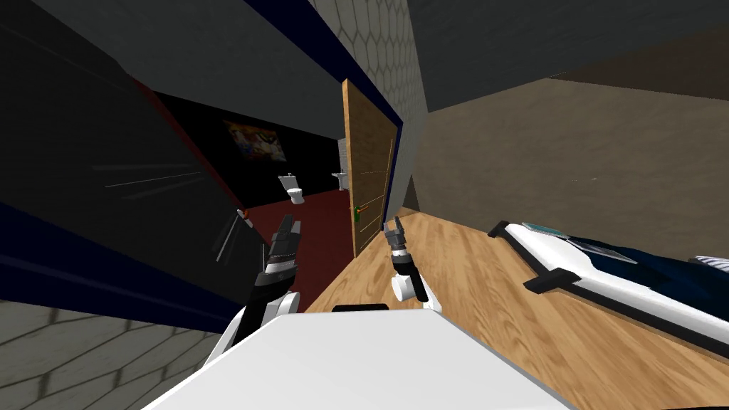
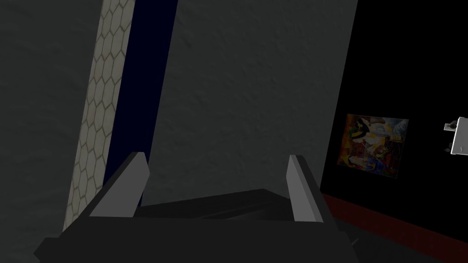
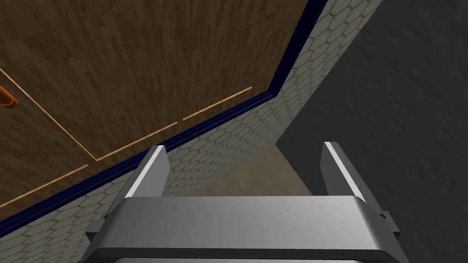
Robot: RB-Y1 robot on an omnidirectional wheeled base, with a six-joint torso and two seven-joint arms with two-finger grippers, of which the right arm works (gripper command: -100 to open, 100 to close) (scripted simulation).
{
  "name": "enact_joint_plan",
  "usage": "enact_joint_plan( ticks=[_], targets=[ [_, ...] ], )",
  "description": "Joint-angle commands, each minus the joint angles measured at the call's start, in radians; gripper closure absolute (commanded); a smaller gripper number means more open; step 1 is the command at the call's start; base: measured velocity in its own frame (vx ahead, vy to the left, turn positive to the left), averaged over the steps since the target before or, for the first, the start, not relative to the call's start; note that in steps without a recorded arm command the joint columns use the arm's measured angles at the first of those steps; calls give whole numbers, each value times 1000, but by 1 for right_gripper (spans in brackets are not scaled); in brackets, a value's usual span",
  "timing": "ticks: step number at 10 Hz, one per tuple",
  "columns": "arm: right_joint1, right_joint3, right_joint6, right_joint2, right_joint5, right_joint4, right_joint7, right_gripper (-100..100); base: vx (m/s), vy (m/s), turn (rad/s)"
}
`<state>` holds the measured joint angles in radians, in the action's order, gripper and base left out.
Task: Push the door open
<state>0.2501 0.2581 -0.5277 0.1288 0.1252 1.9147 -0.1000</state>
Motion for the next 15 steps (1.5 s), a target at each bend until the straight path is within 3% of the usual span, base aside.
enact_joint_plan(
  ticks=[1, 7, 15],
  targets=[
    [-20, 15, 8, 11, 2, -33, -6, -100, 75, -59, 74],
    [-117, 109, 60, 66, 9, -191, -29, -100, 135, -91, 108],
    [-210, 198, 110, 117, 15, -342, -51, -100, 95, -81, 81]
  ],
)
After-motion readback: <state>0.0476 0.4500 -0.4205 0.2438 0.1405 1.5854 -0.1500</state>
